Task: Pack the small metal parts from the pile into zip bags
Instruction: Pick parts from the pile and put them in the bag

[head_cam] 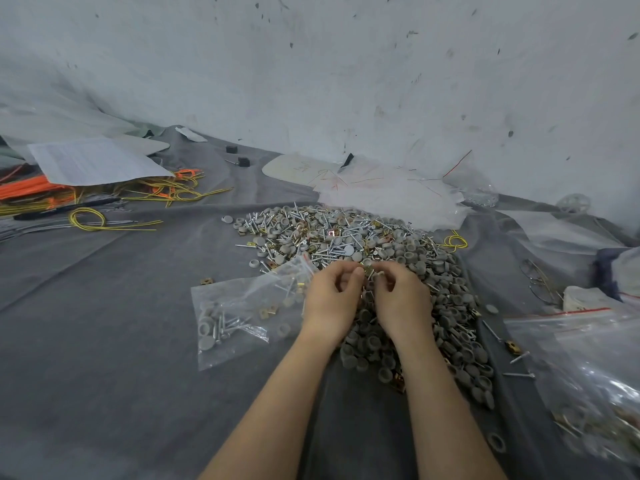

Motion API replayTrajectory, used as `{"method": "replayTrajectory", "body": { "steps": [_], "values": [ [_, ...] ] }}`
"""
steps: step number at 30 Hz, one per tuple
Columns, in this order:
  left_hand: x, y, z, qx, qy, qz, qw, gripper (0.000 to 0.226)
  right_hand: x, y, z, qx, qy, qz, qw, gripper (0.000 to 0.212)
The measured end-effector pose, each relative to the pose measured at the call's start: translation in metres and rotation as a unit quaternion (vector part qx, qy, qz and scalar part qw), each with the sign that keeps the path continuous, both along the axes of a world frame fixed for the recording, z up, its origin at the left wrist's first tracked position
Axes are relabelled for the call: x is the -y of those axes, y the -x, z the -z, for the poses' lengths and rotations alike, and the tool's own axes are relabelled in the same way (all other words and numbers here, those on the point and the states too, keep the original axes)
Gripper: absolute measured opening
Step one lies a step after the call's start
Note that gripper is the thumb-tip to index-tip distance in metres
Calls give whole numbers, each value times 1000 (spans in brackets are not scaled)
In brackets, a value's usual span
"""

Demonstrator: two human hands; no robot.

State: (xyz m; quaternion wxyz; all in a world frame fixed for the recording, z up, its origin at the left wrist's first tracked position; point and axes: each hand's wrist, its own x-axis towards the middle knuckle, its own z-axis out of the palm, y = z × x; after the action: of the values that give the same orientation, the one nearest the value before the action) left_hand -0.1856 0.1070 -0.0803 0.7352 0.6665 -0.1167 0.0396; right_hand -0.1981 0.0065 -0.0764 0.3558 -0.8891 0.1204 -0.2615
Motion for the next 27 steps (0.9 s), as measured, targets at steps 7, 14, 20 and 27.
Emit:
{"method": "replayTrajectory", "body": {
  "steps": [7, 14, 20, 27],
  "values": [
    [-2, -2, 4, 14, -32, -34, 999, 15, 0, 0, -11, 13, -112, -110, 987, 20],
    [-5, 0, -7, 45, -188, 9, 981, 27, 5, -5, -7, 7, -176, -83, 981, 15],
    [-12, 0, -16, 94, -250, -28, 963, 21, -5, -3, -11, 41, -177, -114, 977, 11],
    [-41, -8, -10, 121, -430, -87, 890, 69, 5, -6, -7, 107, -283, -5, 953, 4]
  ]
}}
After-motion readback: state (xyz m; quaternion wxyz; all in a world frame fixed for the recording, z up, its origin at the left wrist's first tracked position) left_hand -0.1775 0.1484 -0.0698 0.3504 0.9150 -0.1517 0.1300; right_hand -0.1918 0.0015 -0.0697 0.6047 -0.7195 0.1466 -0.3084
